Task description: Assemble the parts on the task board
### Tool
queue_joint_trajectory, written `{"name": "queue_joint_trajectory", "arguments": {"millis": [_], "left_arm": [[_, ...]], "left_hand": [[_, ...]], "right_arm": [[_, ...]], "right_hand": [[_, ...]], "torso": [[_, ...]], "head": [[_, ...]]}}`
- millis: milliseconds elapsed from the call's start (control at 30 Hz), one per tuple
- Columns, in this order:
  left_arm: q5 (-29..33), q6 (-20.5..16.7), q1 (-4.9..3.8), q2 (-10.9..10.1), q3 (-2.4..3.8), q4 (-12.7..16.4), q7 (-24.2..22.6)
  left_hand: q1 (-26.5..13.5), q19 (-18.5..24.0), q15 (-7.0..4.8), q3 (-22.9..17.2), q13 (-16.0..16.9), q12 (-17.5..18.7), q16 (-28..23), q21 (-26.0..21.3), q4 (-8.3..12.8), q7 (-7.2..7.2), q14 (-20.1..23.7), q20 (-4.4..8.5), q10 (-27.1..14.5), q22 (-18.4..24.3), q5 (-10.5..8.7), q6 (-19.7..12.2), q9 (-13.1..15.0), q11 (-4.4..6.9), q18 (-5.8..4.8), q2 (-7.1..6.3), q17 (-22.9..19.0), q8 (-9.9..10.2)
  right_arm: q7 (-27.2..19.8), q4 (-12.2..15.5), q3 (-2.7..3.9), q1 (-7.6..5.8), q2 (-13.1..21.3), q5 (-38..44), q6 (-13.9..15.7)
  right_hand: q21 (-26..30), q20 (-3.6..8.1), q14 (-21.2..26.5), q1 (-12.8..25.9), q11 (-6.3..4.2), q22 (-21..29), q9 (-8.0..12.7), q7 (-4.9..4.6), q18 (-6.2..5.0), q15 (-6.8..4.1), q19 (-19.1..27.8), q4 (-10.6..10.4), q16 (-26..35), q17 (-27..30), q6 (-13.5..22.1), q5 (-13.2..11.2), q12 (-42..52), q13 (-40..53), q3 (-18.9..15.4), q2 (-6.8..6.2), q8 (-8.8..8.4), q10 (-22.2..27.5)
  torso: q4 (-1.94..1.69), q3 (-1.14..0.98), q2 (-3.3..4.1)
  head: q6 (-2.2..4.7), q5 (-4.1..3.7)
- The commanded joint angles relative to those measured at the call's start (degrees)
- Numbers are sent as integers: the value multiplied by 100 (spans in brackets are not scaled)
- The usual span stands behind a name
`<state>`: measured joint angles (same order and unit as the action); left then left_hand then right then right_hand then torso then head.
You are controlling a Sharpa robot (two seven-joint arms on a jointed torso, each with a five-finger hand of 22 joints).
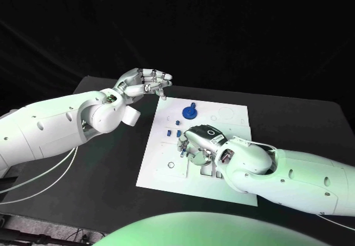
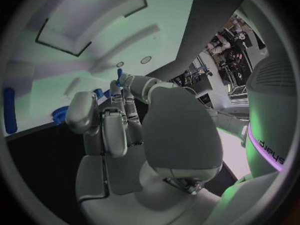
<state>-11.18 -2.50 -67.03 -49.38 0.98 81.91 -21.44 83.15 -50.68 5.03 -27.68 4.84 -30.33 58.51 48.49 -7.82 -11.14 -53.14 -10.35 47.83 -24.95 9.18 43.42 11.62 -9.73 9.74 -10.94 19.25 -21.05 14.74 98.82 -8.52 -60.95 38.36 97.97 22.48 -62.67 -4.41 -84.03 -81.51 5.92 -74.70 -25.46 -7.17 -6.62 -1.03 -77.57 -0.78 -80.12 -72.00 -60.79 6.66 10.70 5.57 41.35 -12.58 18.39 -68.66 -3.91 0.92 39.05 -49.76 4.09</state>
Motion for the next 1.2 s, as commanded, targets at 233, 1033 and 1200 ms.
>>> {"name": "queue_joint_trajectory", "arguments": {"millis": [233, 1033, 1200], "left_arm": [[-22, 91, -2, 19, 4, 8, -37], [-27, 105, -2, 6, 4, 8, -20], [-27, 112, -2, 5, 4, 8, -16]], "left_hand": [[-3, 51, 22, -10, -8, 23, -29, 21, 8, -248, 35, 4, -53, -5, 15, -46, -7, 6, 72, -26, -4, 21], [-18, 56, 26, -12, -10, 19, -32, 23, 18, -251, 33, -2, -65, -7, 11, -57, -9, 2, 73, -28, -2, 15], [-18, 56, 26, -12, -10, 19, -32, 23, 18, -251, 33, -2, -65, -7, 11, -57, -9, 2, 73, -28, -2, 15]], "right_arm": [[-34, -4, -1, 49, -21, 19, -124], [18, -85, -3, 69, -56, 84, -202], [32, -120, -5, 85, -93, 116, -222]], "right_hand": [[19, 4, -209, 19, -278, -1, -3, -15, 68, -37, -13, 26, -36, -5, -27, 40, 104, 224, 1, 64, -35, -309], [46, 3, -208, 36, -276, 9, -2, -18, 63, -35, 0, 40, -30, 7, -25, 39, 107, 238, 3, 75, -44, -296], [46, 3, -208, 36, -276, 9, -2, -18, 63, -35, 0, 40, -30, 7, -25, 39, 107, 238, 3, 75, -44, -296]], "torso": [[-6, 7, 0], [-5, 2, 2], [-1, 0, -1]], "head": [[-24, 14], [-11, 24], [-2, 20]]}}
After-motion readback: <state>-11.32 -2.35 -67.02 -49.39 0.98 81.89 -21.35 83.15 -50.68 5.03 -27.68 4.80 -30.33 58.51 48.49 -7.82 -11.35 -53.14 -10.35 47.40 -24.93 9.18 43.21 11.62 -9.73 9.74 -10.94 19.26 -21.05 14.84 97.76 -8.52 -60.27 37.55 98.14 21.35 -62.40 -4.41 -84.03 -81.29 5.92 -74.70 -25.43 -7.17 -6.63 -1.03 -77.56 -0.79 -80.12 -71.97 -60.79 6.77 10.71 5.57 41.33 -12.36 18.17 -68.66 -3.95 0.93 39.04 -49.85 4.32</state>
